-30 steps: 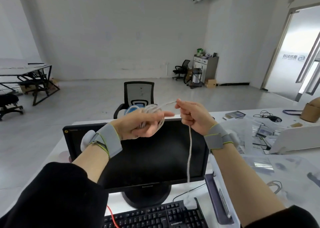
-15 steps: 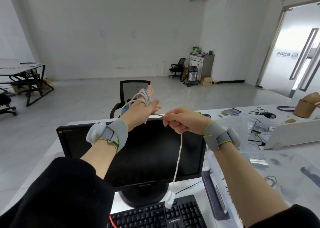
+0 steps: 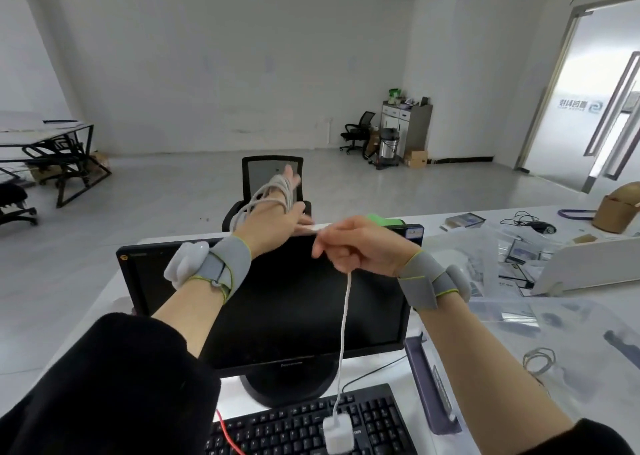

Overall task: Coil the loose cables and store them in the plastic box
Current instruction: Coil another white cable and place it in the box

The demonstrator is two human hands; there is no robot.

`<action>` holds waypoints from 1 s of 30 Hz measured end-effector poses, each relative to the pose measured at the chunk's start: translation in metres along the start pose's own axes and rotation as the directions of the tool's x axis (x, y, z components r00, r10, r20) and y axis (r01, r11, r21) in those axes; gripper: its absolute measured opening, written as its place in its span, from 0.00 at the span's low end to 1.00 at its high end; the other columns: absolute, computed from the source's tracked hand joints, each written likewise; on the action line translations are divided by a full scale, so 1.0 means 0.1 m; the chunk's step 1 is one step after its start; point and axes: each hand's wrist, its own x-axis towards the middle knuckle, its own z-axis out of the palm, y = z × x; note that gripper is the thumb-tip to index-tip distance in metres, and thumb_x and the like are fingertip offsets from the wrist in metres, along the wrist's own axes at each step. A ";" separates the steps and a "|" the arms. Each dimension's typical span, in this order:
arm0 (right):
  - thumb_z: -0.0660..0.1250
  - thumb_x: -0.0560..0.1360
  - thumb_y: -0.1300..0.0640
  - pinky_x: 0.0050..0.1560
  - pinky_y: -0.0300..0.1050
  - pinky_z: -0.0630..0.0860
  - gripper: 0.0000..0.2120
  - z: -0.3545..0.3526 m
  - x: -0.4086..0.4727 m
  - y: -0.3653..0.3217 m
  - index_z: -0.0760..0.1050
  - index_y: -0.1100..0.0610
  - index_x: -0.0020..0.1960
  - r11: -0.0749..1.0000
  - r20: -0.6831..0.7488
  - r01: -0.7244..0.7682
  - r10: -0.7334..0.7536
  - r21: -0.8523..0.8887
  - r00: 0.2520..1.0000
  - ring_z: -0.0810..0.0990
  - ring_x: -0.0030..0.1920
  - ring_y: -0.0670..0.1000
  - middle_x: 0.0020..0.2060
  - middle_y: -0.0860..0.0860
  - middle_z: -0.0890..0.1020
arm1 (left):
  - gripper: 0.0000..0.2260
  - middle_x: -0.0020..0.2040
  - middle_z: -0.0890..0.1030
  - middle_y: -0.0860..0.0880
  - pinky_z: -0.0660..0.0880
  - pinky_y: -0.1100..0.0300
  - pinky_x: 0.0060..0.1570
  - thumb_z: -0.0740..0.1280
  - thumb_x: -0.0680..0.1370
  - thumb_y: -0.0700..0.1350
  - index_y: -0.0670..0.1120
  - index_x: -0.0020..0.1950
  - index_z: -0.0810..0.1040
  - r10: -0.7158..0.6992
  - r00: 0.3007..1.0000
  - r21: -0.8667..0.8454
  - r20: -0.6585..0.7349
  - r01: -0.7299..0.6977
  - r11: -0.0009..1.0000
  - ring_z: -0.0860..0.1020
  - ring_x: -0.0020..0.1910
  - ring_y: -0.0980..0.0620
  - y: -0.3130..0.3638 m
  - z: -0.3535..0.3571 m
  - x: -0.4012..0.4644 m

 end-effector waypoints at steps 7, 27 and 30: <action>0.62 0.78 0.59 0.27 0.35 0.60 0.12 -0.10 0.00 0.04 0.77 0.60 0.37 0.997 -0.258 0.078 -0.082 -0.026 0.963 0.62 0.25 0.44 0.23 0.46 0.65 | 0.32 0.20 0.69 0.49 0.69 0.63 0.27 0.47 0.76 0.66 0.42 0.49 0.79 -0.169 0.946 0.170 0.275 0.126 0.977 0.66 0.17 0.54 -0.09 0.01 -0.09; 0.59 0.81 0.59 0.37 0.39 0.74 0.11 0.01 -0.04 0.89 0.80 0.56 0.53 0.988 -0.202 -0.150 0.151 0.017 0.968 0.64 0.29 0.45 0.28 0.49 0.65 | 0.13 0.66 0.74 0.43 0.77 0.58 0.55 0.60 0.80 0.36 0.38 0.65 0.70 -0.317 0.890 -0.917 -0.327 -0.217 0.336 0.80 0.52 0.45 0.02 -0.27 0.22; 0.60 0.80 0.58 0.30 0.35 0.63 0.10 0.04 -0.03 0.75 0.81 0.55 0.52 0.968 -0.013 -0.200 0.200 -0.149 0.980 0.61 0.28 0.44 0.26 0.47 0.64 | 0.20 0.72 0.67 0.49 0.60 0.66 0.67 0.57 0.82 0.40 0.42 0.75 0.61 -0.147 0.895 -0.266 -0.421 0.033 0.963 0.67 0.70 0.51 -0.26 -0.13 0.16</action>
